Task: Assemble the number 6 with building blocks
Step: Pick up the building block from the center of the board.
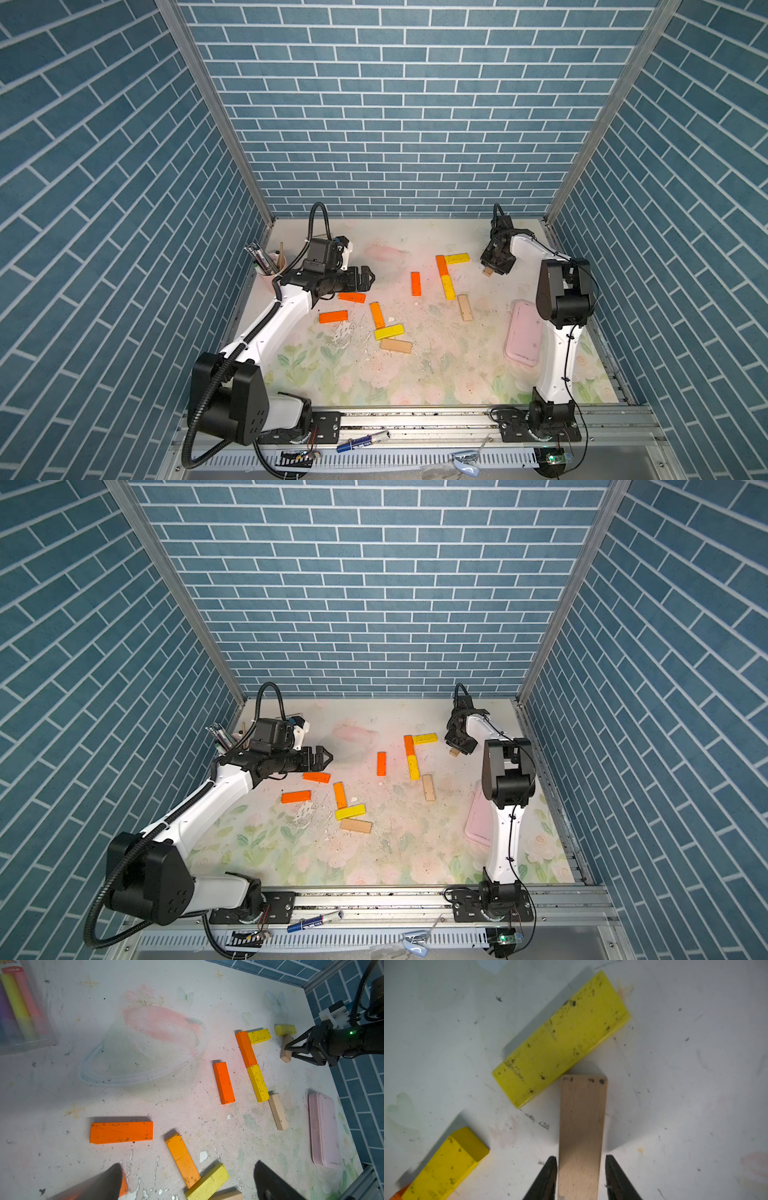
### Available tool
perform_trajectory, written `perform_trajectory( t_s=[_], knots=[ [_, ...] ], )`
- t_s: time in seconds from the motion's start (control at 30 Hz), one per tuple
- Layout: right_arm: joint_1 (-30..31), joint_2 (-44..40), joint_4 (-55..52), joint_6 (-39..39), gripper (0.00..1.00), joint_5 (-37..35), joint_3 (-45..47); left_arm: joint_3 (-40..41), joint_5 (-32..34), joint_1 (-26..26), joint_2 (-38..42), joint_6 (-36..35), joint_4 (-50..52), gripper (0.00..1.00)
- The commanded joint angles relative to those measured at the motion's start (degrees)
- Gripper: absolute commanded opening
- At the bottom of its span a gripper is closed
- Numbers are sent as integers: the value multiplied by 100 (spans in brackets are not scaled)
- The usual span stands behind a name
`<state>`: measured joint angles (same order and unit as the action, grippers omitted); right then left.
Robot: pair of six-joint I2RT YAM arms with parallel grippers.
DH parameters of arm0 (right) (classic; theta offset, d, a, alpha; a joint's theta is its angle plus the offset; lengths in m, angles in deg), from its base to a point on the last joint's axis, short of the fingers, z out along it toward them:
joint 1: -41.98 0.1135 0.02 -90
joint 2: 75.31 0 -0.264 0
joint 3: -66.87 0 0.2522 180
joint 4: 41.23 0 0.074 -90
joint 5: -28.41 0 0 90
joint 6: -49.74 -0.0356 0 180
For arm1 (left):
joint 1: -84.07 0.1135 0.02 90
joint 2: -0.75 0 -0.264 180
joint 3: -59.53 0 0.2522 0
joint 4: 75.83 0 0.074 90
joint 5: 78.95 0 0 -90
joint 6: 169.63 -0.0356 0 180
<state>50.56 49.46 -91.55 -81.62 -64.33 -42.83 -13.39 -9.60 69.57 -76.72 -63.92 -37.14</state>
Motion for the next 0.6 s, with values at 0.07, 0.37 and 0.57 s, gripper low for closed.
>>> perform_trajectory(
  t_s=[0.07, 0.37, 0.57],
  knots=[
    [-20, -153, 31, -514, 31, 157, 332, -43, 16, -9, 142, 31, -32, 99],
    [4, -661, 460, -1302, 24, 382, 1021, -17, 21, -9, 271, 56, -74, 99],
    [177, -1237, 884, -2486, 25, 488, 1781, 1, -66, -9, 330, 147, -153, 99]
  ],
)
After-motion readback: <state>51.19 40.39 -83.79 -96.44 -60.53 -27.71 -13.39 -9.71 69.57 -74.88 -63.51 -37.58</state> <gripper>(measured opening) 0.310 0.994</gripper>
